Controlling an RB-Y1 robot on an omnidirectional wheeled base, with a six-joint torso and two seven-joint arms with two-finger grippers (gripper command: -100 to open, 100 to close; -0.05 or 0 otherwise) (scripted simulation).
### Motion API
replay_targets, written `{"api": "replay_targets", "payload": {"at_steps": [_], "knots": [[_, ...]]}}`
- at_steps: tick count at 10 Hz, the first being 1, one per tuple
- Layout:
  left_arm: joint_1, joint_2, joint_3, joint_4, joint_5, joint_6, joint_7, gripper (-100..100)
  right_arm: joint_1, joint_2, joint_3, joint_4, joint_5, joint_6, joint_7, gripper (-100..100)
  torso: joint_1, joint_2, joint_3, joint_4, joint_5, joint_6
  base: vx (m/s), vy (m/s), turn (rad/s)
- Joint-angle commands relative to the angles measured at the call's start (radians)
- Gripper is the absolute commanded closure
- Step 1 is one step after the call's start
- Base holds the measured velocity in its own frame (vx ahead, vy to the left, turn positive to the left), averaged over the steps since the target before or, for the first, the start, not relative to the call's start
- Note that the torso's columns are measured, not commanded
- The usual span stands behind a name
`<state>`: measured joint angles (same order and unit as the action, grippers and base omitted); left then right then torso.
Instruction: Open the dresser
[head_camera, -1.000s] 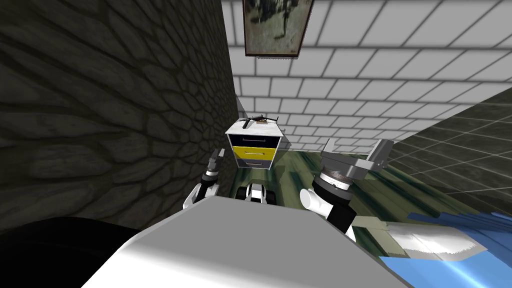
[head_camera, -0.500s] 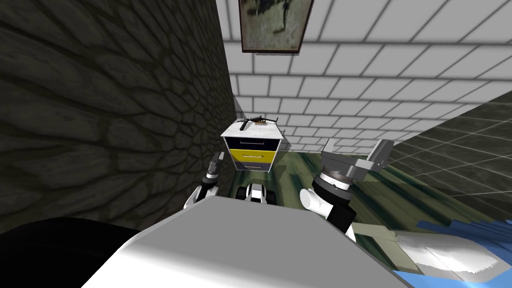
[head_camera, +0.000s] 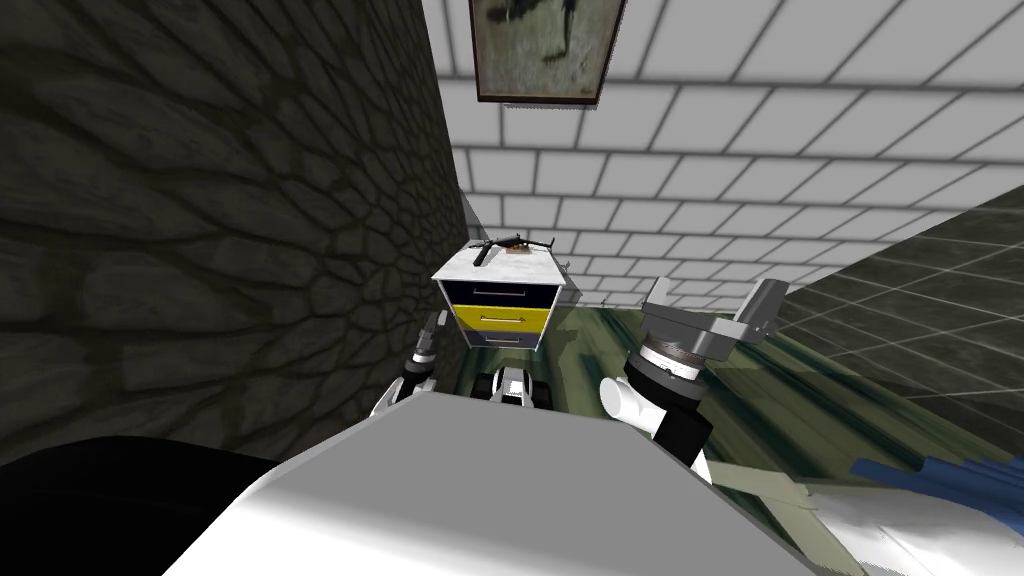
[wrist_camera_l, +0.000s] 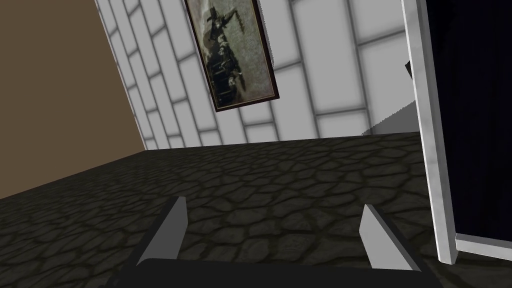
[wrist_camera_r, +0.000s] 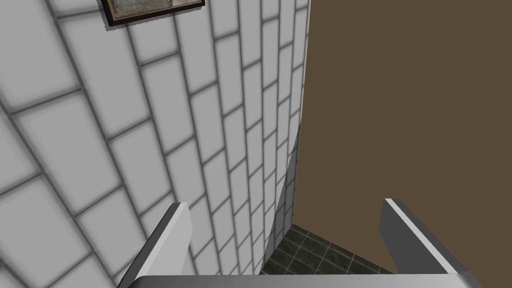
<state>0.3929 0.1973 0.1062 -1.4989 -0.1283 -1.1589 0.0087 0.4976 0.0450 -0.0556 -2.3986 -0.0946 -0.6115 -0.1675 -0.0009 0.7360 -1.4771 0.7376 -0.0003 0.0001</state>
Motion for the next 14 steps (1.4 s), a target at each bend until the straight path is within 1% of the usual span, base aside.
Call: {"api": "replay_targets", "payload": {"at_steps": [1, 3, 4, 5, 6, 8, 9, 11, 12, 14], "knots": [[-0.013, -0.002, 0.009, 0.089, 0.001, -0.053, -0.008, -100, 0.0, 0.0, 0.0, 0.0, 0.0, 0.0, 0.0, 0, 0.001, 0.002, 0.001, 0.0, 0.0, 0.0, 0.129, -0.025, -0.017], [-0.026, -0.009, 0.019, 0.165, 0.001, -0.111, -0.018, -100, 0.0, 0.0, 0.0, 0.0, 0.0, 0.0, 0.0, 0, 0.001, 0.002, 0.001, 0.0, 0.0, 0.0, 0.183, -0.035, -0.024], [-0.026, -0.009, 0.019, 0.183, 0.001, -0.111, -0.018, -100, 0.0, 0.0, 0.0, 0.0, 0.0, 0.0, 0.0, 0, 0.0, -0.001, 0.0, 0.0, 0.0, 0.0, 0.143, -0.03, -0.005], [-0.032, -0.013, 0.024, 0.214, 0.001, -0.138, -0.023, -100, 0.0, 0.0, 0.0, 0.0, 0.0, 0.0, 0.0, 0, 0.001, 0.003, 0.001, 0.0, 0.0, 0.0, 0.104, -0.034, -0.016], [-0.032, -0.013, 0.024, 0.227, 0.001, -0.138, -0.023, -100, 0.0, 0.0, 0.0, 0.0, 0.0, 0.0, 0.0, 0, 0.001, 0.005, 0.003, 0.001, 0.0, 0.0, 0.072, -0.02, -0.007], [-0.045, -0.025, 0.033, 0.299, 0.001, -0.191, -0.032, -100, 0.0, 0.0, 0.0, 0.0, 0.0, 0.0, 0.0, 0, 0.003, 0.004, 0.002, 0.001, 0.001, 0.0, 0.115, -0.006, -0.02], [-0.045, -0.025, 0.033, 0.31, 0.001, -0.191, -0.032, -100, 0.0, 0.0, 0.0, 0.0, 0.0, 0.0, 0.0, 0, 0.001, -0.001, -0.001, 0.0, 0.0, 0.0, 0.12, -0.025, -0.004], [-0.056, -0.041, 0.042, 0.388, 0.001, -0.239, -0.04, -100, 0.0, 0.0, 0.0, 0.0, 0.0, 0.0, 0.0, 0, 0.001, 0.002, 0.001, 0.0, 0.0, 0.0, 0.119, -0.029, -0.015], [-0.056, -0.041, 0.042, 0.388, 0.001, -0.239, -0.04, -100, 0.0, 0.0, 0.0, 0.0, 0.0, 0.0, 0.0, 0, -0.001, 0.001, 0.001, 0.0, 0.0, 0.0, 0.099, -0.028, -0.004], [-0.066, -0.062, 0.05, 0.457, 0.001, -0.283, -0.047, -100, 0.0, 0.0, 0.0, 0.0, 0.0, 0.0, 0.0, 0, 0.002, 0.004, 0.002, 0.001, 0.001, 0.0, 0.096, -0.014, -0.016]]}}
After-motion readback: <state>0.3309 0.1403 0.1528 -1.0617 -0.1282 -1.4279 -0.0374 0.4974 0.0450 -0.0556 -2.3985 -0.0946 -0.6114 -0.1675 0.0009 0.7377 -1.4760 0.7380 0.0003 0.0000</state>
